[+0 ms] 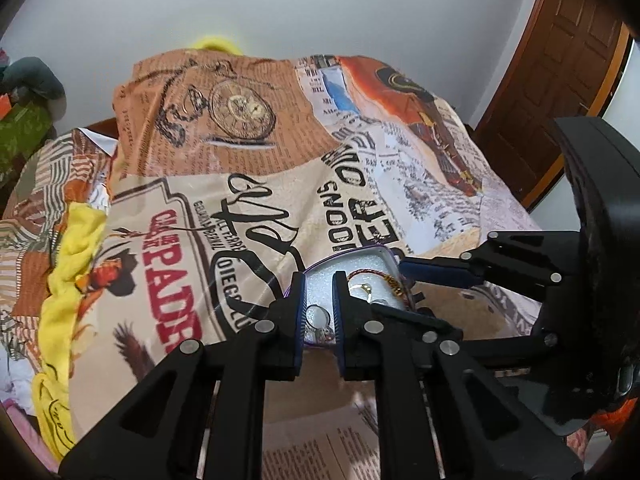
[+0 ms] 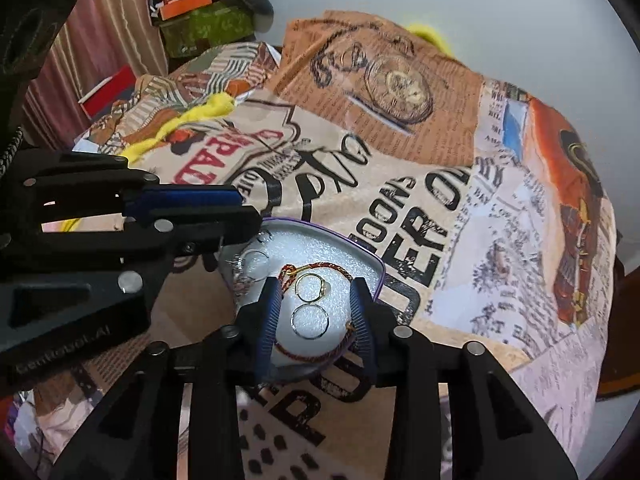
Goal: Organize jewelry
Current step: 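Lower both tools into the tin and open them to release the pieces, then move both tools back to the remaining jewelry on the bed, then grasp the red-string beaded bracelet with the left tool while the right grasps a gold ring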
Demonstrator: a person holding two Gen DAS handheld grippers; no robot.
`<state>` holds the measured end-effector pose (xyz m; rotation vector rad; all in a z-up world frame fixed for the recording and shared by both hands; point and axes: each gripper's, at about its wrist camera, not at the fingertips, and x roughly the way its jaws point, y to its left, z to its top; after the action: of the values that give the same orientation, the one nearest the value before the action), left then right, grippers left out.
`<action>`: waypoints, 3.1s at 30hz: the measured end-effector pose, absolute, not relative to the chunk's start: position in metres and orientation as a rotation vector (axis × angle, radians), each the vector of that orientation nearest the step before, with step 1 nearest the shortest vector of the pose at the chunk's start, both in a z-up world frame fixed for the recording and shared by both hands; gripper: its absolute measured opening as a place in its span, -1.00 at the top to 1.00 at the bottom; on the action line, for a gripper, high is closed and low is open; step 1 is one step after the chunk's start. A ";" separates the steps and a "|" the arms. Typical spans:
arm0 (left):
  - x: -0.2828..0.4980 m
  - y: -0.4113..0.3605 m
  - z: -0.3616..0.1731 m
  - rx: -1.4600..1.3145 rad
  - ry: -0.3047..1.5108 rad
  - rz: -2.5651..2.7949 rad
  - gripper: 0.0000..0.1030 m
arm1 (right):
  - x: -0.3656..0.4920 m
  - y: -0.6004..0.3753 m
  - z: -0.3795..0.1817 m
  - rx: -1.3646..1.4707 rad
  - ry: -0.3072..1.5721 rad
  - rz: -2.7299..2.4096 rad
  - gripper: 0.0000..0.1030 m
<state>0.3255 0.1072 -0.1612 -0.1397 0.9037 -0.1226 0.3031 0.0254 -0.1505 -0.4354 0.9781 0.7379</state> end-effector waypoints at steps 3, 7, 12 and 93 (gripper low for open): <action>0.312 0.106 -0.145 -0.126 0.871 -0.117 0.76 | 0.292 0.021 -0.136 -0.443 0.942 0.725 0.36; 0.290 0.099 -0.122 -0.099 0.821 -0.104 0.68 | 0.278 0.011 -0.115 -0.448 0.892 0.713 0.36; 0.262 0.087 -0.097 -0.063 0.758 -0.087 0.54 | 0.258 -0.008 -0.087 -0.425 0.833 0.702 0.36; 0.185 0.009 -0.156 -0.068 0.814 -0.154 0.89 | 0.187 -0.081 -0.142 -0.369 0.953 0.680 0.66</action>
<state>0.1848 0.0087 -0.1561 -0.0682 0.8142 -0.1536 0.1866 -0.0808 -0.1415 -0.3690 0.9525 0.6798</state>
